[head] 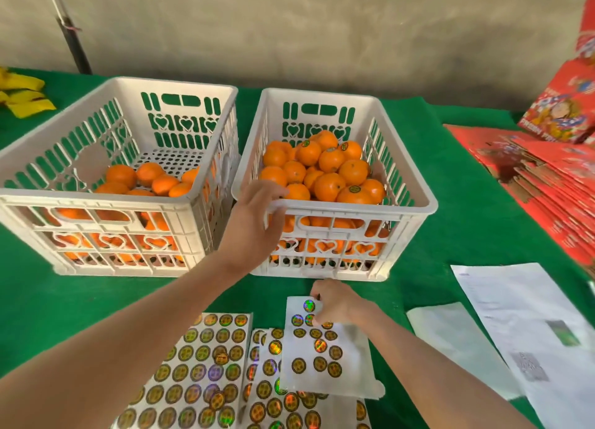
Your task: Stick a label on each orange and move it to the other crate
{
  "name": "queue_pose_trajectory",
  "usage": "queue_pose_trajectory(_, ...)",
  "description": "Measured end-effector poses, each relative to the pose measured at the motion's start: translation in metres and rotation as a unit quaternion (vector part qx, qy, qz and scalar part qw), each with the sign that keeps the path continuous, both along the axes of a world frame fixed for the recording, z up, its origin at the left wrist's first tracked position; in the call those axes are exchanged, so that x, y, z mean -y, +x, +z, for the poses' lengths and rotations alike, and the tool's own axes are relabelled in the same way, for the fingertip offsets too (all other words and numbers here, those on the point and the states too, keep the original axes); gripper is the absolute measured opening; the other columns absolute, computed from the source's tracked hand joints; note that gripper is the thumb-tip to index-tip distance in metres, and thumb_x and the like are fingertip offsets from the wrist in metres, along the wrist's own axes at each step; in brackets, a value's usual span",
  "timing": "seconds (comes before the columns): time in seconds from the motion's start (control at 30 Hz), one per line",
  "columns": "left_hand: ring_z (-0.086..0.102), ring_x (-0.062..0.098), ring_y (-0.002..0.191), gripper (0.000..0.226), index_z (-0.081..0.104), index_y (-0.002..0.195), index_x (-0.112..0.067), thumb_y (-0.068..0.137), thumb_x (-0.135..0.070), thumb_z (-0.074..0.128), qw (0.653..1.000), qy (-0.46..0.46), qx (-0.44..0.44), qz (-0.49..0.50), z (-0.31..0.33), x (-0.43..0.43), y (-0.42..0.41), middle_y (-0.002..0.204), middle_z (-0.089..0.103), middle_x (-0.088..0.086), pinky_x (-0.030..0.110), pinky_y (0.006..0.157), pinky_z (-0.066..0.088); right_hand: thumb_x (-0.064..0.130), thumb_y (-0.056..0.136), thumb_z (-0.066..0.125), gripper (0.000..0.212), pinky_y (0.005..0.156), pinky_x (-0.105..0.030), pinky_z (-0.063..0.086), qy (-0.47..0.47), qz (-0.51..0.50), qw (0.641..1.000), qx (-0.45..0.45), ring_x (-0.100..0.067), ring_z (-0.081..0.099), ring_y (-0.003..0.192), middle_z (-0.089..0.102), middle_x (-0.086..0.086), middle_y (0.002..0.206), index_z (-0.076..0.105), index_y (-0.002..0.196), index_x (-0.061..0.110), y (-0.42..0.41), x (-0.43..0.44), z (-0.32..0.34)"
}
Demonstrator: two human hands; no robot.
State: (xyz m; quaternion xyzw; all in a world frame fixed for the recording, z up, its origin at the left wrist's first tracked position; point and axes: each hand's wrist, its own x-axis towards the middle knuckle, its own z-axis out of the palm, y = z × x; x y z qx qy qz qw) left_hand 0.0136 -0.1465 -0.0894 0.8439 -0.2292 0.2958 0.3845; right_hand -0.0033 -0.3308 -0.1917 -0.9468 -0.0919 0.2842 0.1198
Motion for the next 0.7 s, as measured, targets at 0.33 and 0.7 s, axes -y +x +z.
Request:
queue_pose_trajectory(0.33,0.063,0.023,0.098,0.02,0.065,0.104,-0.005,0.086,-0.014,0.067,0.769,-0.173,-0.615,0.027,-0.068,0.028,-0.033,0.104,0.069,0.008,0.032,0.086,0.05,0.0,0.076,0.071,0.029,0.092,-0.039,0.044,0.239,-0.037,0.97,0.022,-0.027,0.053,0.109,0.056,-0.014,0.115,0.055,0.099,0.005,-0.011,0.011,0.035)
queue_pose_trajectory(0.7,0.07,0.033,0.087,0.03,0.063,0.114,-0.008,0.089,0.002,0.051,0.631,-0.415,-0.641,-0.134,-0.08,0.029,-0.035,0.105,0.07,0.02,0.041,0.07,0.059,0.016,0.086,0.067,0.013,0.091,-0.031,0.042,0.266,-0.008,0.941,0.207,-0.017,0.057,0.1,0.066,-0.002,0.103,0.067,0.098,0.01,-0.029,0.015,0.046)
